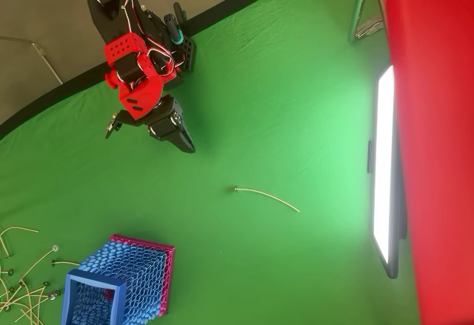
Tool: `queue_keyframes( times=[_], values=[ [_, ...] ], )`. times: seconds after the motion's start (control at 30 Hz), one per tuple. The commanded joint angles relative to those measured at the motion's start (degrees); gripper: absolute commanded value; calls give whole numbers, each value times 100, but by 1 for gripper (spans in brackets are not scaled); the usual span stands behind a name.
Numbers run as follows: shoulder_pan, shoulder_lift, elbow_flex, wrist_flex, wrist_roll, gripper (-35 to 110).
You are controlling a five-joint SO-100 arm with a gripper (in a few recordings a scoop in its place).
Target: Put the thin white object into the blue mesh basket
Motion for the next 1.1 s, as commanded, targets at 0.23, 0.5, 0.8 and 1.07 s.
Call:
queue_keyframes(
  times=[0.23, 0.5, 0.8, 1.07],
  values=[
    [97, -2716, -1723, -729, 563, 1],
    [176, -5019, -3155, -1090, 1450, 1],
    [-88, -7550, -5467, -185, 2136, 1],
    [-413, -8982, -7216, 694, 2479, 1]
  ],
)
